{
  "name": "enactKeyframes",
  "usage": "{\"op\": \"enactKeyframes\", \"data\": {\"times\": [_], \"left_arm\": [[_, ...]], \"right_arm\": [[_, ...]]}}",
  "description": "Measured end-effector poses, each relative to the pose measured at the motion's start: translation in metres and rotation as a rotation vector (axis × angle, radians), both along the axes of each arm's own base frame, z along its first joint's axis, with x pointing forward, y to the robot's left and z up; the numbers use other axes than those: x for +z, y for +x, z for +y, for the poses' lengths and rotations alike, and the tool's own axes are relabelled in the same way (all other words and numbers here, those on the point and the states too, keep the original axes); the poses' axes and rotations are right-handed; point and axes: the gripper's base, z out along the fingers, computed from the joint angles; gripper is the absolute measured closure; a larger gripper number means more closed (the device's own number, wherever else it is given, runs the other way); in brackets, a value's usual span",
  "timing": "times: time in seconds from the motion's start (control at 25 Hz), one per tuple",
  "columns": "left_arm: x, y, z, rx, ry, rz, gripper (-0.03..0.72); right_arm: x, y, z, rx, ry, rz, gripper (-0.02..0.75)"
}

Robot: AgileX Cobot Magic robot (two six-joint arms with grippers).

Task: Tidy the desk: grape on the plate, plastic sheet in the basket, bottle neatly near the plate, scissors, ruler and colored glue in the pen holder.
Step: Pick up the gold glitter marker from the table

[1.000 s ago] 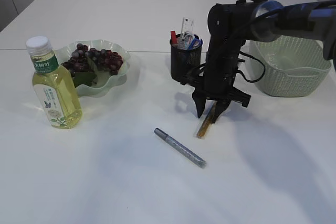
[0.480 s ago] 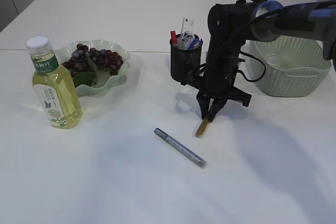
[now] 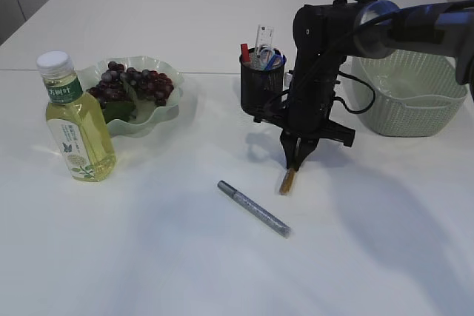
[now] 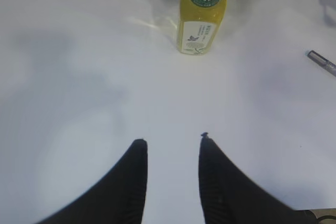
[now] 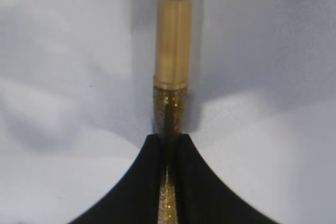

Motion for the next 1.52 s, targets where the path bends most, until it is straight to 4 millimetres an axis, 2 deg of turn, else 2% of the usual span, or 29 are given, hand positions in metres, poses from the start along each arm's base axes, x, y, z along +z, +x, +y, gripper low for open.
{"op": "enactKeyframes", "data": {"times": [0.32,0.48,0.72,0.84,0.96,1.08,1.24,1.52], "left_arm": [[0.0,0.0,0.0,-0.001,-0.003,0.001,0.445],[0.0,0.0,0.0,-0.001,-0.003,0.001,0.445],[0.0,0.0,0.0,-0.001,-0.003,0.001,0.445],[0.0,0.0,0.0,-0.001,-0.003,0.001,0.445],[0.0,0.0,0.0,-0.001,-0.003,0.001,0.445],[0.0,0.0,0.0,-0.001,-0.003,0.001,0.445],[0.0,0.0,0.0,-0.001,-0.004,0.001,0.445],[0.0,0.0,0.0,-0.002,-0.005,0.001,0.445]], "right_arm": [[0.012,0.008,0.002,0.221,0.013,-0.073,0.69],[0.013,0.008,0.002,0.278,0.014,-0.083,0.69],[0.032,0.008,-0.002,0.343,-0.021,-0.134,0.69],[0.036,0.002,-0.006,0.368,-0.046,-0.13,0.69],[0.032,-0.008,-0.009,0.398,-0.074,-0.097,0.69],[0.029,-0.018,-0.004,0.439,-0.108,-0.075,0.69],[0.046,-0.024,0.003,0.49,-0.145,-0.119,0.69],[0.082,-0.033,0.0,0.573,-0.153,-0.195,0.69]]}}
